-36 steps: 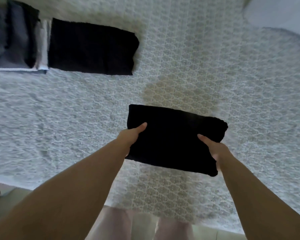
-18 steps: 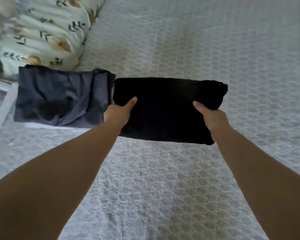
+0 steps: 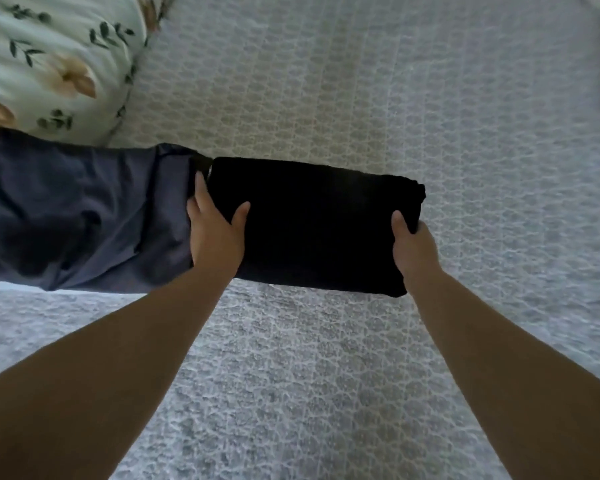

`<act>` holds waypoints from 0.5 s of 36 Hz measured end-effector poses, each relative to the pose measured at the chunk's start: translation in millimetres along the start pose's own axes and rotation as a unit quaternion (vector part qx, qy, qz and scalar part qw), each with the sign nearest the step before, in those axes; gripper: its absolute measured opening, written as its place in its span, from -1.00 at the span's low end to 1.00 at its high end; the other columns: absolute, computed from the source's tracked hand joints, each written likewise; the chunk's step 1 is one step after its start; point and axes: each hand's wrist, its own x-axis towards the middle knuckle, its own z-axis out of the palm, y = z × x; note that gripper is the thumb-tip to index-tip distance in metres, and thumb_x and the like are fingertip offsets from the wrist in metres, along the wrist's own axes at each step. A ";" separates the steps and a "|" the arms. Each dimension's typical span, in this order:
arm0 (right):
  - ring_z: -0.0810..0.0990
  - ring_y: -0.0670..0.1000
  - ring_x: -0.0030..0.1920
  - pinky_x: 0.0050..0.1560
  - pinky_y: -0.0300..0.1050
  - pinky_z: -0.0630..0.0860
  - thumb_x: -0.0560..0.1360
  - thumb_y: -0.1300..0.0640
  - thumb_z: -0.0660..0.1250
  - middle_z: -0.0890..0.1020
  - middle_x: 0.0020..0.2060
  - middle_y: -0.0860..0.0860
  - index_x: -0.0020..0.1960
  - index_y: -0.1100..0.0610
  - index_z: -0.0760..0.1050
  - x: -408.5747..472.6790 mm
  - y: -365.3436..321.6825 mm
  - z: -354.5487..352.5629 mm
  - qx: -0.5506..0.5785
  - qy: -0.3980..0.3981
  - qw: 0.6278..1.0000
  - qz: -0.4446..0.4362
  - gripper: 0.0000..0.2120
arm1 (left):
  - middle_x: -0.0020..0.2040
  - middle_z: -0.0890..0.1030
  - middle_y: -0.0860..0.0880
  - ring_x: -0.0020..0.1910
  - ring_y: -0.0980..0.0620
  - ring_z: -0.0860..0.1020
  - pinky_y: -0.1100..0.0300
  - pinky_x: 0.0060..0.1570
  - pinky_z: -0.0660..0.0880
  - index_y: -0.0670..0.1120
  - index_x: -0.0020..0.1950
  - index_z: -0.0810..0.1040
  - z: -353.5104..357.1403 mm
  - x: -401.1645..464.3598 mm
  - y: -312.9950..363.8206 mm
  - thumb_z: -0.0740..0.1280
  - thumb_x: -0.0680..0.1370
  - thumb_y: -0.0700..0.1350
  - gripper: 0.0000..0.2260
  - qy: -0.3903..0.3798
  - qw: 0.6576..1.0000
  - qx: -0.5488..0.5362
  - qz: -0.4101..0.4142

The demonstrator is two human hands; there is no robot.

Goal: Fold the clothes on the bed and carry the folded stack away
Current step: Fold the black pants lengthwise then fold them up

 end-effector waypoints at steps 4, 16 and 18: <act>0.11 0.12 0.50 0.38 0.01 0.24 0.59 -0.10 0.15 0.00 0.53 0.09 0.55 0.06 -0.06 -19.9 7.7 7.9 -0.138 0.102 0.972 -0.158 -0.35 | 0.57 0.02 -0.11 0.52 -0.18 0.00 -0.14 0.44 -0.09 0.08 0.56 0.07 12.0 -20.2 11.3 0.04 0.57 0.24 -0.42 -0.025 0.955 0.212 0.204; -0.11 0.09 0.54 0.48 0.06 0.03 0.53 -0.31 -0.14 -0.07 0.55 0.07 0.55 -0.05 -0.09 18.9 54.6 50.4 -0.403 0.046 0.849 -0.337 -0.33 | 0.55 -0.26 0.06 0.50 -0.16 -0.31 -0.27 0.39 -0.26 0.28 0.48 -0.30 69.4 -2.3 -14.0 -0.39 0.49 0.36 -0.44 -0.110 0.918 0.312 0.220; -0.11 0.10 0.54 0.49 0.04 0.00 0.53 -0.32 -0.14 -0.07 0.55 0.08 0.55 -0.04 -0.09 23.4 53.0 51.2 -0.404 0.039 0.849 -0.338 -0.32 | 0.54 -0.28 0.05 0.50 -0.16 -0.33 -0.25 0.38 -0.28 0.29 0.47 -0.32 70.1 1.8 -11.0 -0.38 0.49 0.36 -0.44 -0.122 0.915 0.321 0.213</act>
